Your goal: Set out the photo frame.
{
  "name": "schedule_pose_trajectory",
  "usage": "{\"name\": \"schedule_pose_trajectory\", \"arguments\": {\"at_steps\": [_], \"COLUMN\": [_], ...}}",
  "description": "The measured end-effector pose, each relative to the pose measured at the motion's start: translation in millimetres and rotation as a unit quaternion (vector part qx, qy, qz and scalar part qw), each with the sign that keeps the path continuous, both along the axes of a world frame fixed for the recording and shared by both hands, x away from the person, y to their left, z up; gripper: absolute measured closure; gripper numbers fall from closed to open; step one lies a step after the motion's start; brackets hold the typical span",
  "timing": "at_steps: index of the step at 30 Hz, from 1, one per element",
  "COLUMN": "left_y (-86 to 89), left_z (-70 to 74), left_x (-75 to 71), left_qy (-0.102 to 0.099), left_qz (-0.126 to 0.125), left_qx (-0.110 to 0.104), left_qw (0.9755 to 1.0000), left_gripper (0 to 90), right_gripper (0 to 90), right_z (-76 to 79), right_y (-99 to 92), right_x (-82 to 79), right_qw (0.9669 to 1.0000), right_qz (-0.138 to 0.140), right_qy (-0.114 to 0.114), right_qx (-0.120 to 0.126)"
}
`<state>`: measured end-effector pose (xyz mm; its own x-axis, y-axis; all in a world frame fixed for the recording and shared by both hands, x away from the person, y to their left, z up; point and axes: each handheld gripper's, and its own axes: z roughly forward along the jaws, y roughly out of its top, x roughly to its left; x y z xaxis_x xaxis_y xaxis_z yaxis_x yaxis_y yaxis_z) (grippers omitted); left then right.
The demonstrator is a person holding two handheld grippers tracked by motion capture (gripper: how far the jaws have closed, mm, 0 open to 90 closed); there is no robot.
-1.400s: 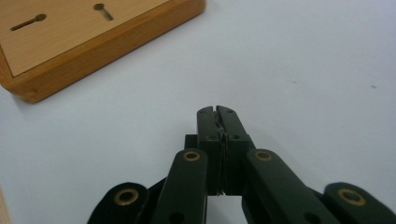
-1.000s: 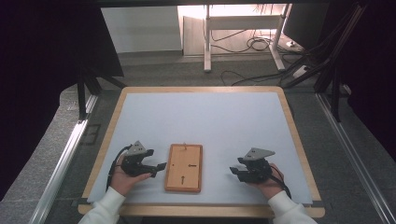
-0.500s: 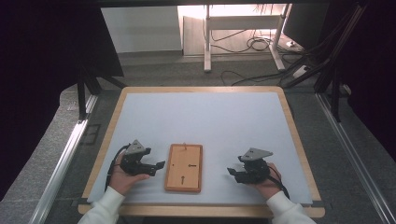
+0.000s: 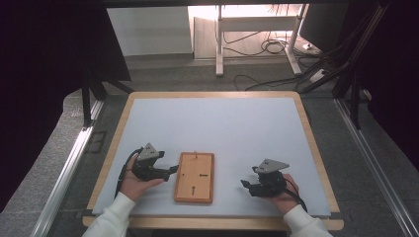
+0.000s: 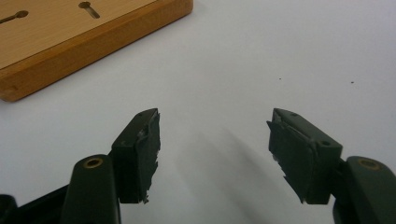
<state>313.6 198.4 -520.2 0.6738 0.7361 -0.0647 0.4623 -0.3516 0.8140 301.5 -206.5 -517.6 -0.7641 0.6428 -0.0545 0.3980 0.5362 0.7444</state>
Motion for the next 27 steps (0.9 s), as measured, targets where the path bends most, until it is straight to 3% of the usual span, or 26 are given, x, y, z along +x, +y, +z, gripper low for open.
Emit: {"name": "schedule_pose_trajectory", "arguments": {"at_steps": [6, 16, 23, 27], "left_y": [-12.0, -44.0, -55.3, -60.2], "left_z": [3.9, 1.7, 2.5, 0.5], "left_x": [13.6, 34.8, 48.1, 53.5], "left_qy": [-0.001, -0.013, 0.001, 0.006], "left_qz": [-0.02, -0.07, -0.1, -0.113], "left_qx": [-0.01, 0.018, 0.004, 0.011], "left_qw": [0.9997, 0.9973, 0.995, 0.9935], "left_gripper": [30.5, 37.4, 46.6, 53.0], "right_gripper": [34.0, 33.8, 33.6, 33.6], "right_z": [0.0, 0.5, 0.8, 0.5], "right_y": [-5.6, -7.9, -8.3, -8.0], "right_x": [-1.6, -6.1, -4.6, -3.6], "right_qw": [0.9999, 0.9999, 0.9998, 0.9998], "right_qz": [-0.009, -0.012, -0.014, -0.014], "right_qy": [-0.002, -0.012, -0.012, -0.013], "right_qx": [0.006, 0.002, 0.0, -0.001]}}
